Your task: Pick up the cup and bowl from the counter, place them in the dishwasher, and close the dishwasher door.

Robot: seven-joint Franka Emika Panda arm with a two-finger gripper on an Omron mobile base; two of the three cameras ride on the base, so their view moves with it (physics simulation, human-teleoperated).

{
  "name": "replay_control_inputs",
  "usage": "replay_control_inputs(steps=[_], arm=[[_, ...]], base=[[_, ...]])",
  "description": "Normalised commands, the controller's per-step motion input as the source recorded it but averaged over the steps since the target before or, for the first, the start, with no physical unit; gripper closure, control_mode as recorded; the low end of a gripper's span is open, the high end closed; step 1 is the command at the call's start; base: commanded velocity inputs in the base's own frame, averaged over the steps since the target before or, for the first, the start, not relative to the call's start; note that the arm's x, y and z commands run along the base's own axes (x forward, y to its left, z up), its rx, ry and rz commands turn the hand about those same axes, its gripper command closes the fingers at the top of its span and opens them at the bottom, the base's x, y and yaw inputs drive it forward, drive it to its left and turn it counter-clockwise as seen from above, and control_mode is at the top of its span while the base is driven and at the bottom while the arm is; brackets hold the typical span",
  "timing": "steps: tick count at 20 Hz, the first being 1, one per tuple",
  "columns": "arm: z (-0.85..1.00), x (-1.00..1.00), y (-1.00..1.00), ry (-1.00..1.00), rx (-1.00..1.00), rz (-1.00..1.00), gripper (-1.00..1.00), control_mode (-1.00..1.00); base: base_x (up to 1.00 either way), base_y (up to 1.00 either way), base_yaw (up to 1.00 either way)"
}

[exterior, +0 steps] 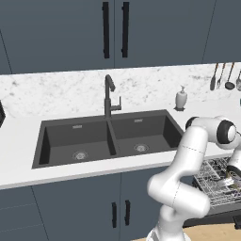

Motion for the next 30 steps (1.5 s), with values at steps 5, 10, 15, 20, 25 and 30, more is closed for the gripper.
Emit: replay_control_inputs(steps=[5,10,15,20,25,30], arm=[[-0.09,-0.09,0.0,0.0,0.0,-0.01,-1.0,-1.0],[0.0,0.0,0.0,0.0,0.0,0.0,-1.0,-1.0],[0.23,0.0,0.0,-0.05,-0.03,0.0,-1.0,-1.0],[0.95,-0.05,0.0,-0.17,-0.01,0.0,-1.0,-1.0],[1.0,-0.4,0.0,-0.09,0.0,0.0,-1.0,-1.0],[1.0,-0.36,0.0,-0.09,-0.02,0.0,-1.0,-1.0]], base=[[0.0,0.0,0.0],[0.0,0.0,0.0],[0.0,0.0,0.0],[0.0,0.0,0.0],[0.0,0.0,0.0],[0.0,0.0,0.0]])
